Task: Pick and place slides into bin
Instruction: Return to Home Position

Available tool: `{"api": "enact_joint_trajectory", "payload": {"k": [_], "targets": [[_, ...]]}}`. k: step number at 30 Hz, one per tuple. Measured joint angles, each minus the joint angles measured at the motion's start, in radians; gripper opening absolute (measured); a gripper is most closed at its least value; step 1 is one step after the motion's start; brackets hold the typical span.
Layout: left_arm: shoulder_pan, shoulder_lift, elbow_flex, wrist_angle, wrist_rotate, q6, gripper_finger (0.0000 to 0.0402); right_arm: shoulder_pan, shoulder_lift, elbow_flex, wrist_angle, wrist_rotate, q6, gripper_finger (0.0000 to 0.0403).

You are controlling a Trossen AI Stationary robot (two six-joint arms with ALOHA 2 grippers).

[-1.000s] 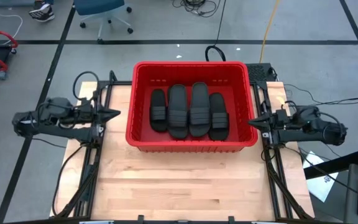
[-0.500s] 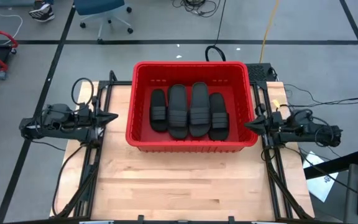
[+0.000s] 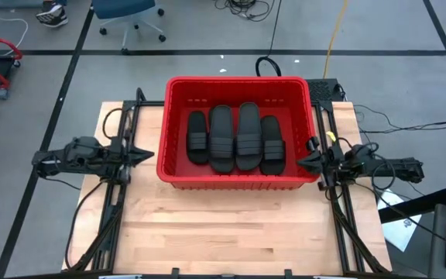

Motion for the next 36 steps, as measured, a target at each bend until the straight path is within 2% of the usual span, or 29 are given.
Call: {"api": "enact_joint_trajectory", "payload": {"k": [7,12,18,22,27,36], "targets": [[0.0,-0.001,-0.082,0.068,0.006,-0.008,0.0002,0.0,0.001,-0.036,0.007,-0.072,-0.006,0.0],[0.0,0.0,-0.161,0.154,0.034,0.001,0.0002,0.0,0.002,-0.037,-0.003,-0.254,0.006,0.0],[0.0,-0.002,-0.229,0.275,0.053,-0.012,0.0003,0.0,0.002,-0.037,0.001,-0.39,0.108,0.0],[0.0,-0.001,-0.242,0.31,0.099,0.021,0.0001,0.0,0.002,-0.018,0.008,-0.448,0.291,0.0],[0.0,-0.001,-0.242,0.306,0.14,0.039,0.0003,0.002,0.004,-0.013,-0.001,-0.572,0.389,0.0],[0.0,-0.001,-0.243,0.314,0.151,0.038,0.0001,0.001,0.005,-0.013,0.137,-0.705,0.396,0.0]]}}
